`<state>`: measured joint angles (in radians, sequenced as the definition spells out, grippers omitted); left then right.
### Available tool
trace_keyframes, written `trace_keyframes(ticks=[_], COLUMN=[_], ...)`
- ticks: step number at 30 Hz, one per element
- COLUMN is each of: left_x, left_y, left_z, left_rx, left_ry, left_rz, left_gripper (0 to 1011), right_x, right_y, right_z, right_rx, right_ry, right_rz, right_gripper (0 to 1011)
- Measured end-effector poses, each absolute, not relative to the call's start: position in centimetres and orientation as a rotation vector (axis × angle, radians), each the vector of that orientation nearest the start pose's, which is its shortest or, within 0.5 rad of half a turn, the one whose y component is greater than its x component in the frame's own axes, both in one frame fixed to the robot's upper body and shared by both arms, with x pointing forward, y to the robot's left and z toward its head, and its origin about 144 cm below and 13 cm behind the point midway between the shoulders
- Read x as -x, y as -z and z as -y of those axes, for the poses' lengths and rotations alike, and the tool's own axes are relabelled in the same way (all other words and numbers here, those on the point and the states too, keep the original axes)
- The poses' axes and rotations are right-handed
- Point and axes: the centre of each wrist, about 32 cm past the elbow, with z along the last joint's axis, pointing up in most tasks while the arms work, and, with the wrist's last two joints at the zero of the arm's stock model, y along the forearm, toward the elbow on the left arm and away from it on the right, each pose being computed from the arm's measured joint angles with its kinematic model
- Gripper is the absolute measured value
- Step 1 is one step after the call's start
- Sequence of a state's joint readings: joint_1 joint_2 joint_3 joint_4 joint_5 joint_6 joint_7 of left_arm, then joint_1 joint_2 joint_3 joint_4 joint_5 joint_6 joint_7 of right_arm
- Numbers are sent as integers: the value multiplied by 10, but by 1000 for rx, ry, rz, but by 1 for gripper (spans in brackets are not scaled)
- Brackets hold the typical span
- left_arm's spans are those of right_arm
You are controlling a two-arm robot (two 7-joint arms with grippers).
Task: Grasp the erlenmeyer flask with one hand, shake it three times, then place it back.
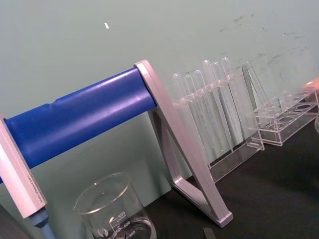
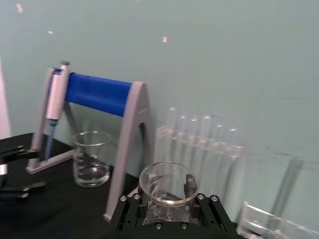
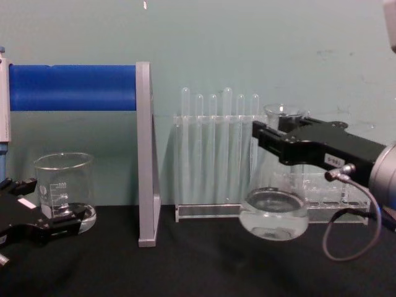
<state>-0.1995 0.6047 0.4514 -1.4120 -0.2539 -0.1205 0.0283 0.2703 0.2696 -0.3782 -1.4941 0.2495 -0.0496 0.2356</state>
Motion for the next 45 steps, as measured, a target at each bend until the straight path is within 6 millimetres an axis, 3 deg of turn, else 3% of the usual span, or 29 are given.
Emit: trace_keyframes(ticks=[13, 33, 45], left_x=[-489, -489, -489], left_y=[-1140, -1140, -1140], left_z=[-310, -310, -310], left_rx=[-305, -304, -304], left_ry=[-1248, -1248, -1248], left_rz=[285, 285, 285], left_gripper=[1001, 1001, 1001], right_x=[-519, -489, -468], right_y=[-1191, -1187, -1185], right_z=[201, 151, 136], right_rx=[-33, -30, -21], right_ry=[1036, 727, 569], right_rz=[163, 124, 98], right_gripper=[449, 449, 449])
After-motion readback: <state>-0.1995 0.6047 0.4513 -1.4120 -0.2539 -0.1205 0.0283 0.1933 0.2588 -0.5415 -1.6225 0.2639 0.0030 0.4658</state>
